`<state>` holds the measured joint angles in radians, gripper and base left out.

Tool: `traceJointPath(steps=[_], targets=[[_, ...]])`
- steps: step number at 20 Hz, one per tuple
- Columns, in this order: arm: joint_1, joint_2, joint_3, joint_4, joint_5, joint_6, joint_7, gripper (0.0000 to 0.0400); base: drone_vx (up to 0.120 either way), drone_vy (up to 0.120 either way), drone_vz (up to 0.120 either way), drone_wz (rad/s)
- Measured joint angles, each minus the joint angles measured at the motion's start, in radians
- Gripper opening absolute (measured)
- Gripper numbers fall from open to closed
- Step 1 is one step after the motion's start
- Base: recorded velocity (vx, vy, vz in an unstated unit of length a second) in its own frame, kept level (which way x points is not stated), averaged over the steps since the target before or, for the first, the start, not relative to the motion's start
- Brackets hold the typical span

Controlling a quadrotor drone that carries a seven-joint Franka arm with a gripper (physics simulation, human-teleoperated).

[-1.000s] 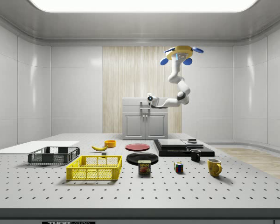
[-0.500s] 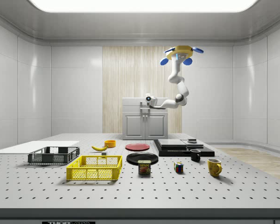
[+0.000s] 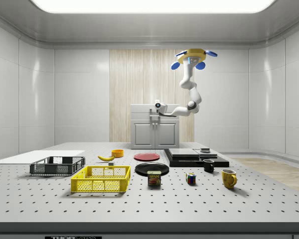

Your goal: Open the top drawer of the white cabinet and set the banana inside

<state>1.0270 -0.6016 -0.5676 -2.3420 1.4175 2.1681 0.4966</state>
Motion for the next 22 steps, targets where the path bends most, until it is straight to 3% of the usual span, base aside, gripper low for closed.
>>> traceJointPath(steps=[22], targets=[[-0.116,0.105,0.147,0.052,0.118,-0.033,-0.018,0.0400,0.000,0.000,0.000,0.000]])
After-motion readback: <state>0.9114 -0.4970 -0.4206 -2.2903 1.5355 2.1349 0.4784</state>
